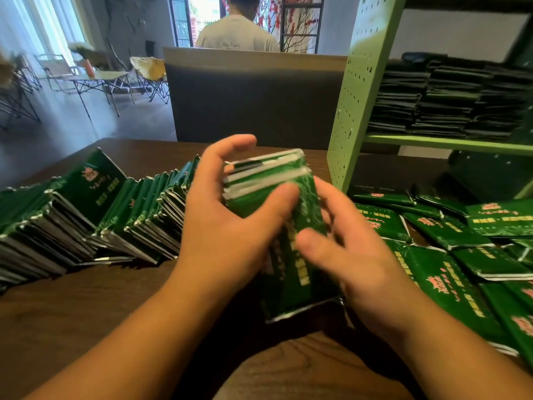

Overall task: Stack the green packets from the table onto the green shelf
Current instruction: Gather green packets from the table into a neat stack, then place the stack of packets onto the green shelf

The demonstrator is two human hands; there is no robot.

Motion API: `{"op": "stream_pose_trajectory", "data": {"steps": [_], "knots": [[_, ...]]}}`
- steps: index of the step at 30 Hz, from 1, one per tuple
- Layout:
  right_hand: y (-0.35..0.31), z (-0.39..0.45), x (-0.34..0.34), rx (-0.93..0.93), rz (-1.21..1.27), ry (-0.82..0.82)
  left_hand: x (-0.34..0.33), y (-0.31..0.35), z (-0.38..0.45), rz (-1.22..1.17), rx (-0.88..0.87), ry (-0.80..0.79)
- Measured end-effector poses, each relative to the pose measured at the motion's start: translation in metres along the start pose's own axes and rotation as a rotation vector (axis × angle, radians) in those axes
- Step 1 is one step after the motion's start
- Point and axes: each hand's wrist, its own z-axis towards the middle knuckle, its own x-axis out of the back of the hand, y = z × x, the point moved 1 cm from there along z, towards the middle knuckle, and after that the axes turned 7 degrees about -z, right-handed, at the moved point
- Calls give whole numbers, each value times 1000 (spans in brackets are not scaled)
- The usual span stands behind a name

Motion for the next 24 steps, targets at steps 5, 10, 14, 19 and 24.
{"op": "stream_pose_trajectory", "data": {"steps": [5,10,14,19,24], "knots": [[-2,0,-1,7,-298,76,5,-6,2,-132,211,82],[1,6,7,-27,-19,130,0,-17,2,-391,435,-60],[6,10,11,-47,59,191,-12,-27,-6,-484,528,-187],[7,13,12,-55,76,232,-19,-33,-7,-449,502,-169],[-7,10,5,20,15,293,-33,-14,-4,-488,543,-82]]}}
